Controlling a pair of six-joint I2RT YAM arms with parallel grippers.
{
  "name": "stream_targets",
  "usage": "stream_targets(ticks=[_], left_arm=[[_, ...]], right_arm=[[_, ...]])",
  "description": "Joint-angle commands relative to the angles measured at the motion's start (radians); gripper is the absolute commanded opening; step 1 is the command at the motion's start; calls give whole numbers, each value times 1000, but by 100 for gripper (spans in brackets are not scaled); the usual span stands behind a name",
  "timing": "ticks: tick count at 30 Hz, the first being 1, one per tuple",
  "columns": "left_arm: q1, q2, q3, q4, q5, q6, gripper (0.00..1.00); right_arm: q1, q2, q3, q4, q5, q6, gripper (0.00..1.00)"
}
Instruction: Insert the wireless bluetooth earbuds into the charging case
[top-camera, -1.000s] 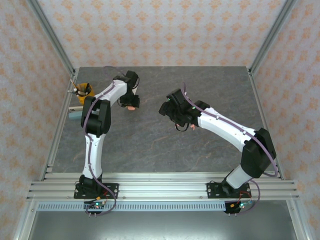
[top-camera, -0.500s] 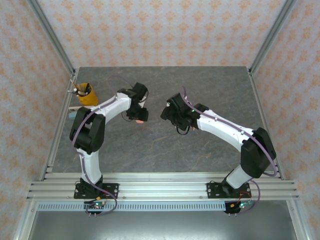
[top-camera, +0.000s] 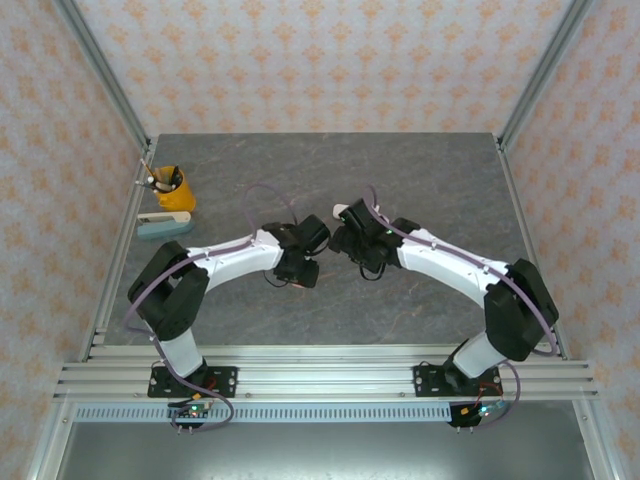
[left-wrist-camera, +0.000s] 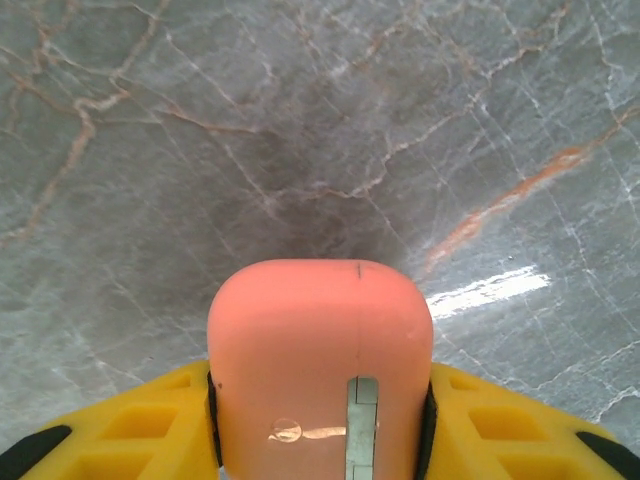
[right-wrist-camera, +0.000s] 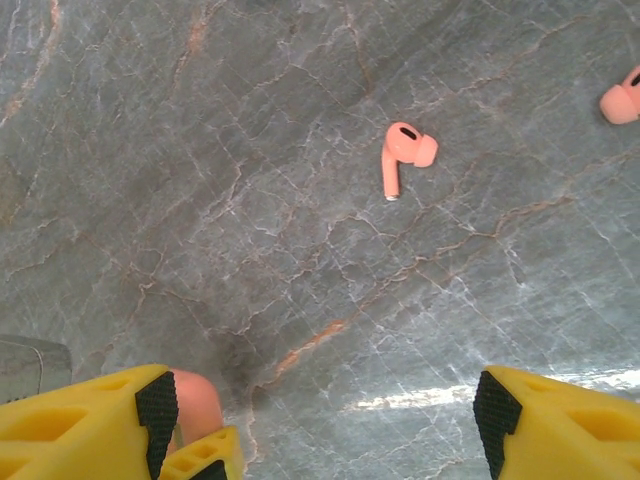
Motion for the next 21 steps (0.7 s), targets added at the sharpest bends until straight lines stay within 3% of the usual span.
stream_targets(ticks=[1,4,16,21], left_arm=[[-8,18,-15,50,-75,-65,33],[-10,32,-11,65,-67,-67,35],[-10,38,2,77,-49,-66,59],[-8,-13,7,76,-59,-73,75]], right_arm=[[-5,-40,-31,-6,47,17,79],[-4,-61,-55,-12,56,23,79],[-6,-111,-108,-50,75,23,79],[-5,-114,-105,-84,72,26,79]])
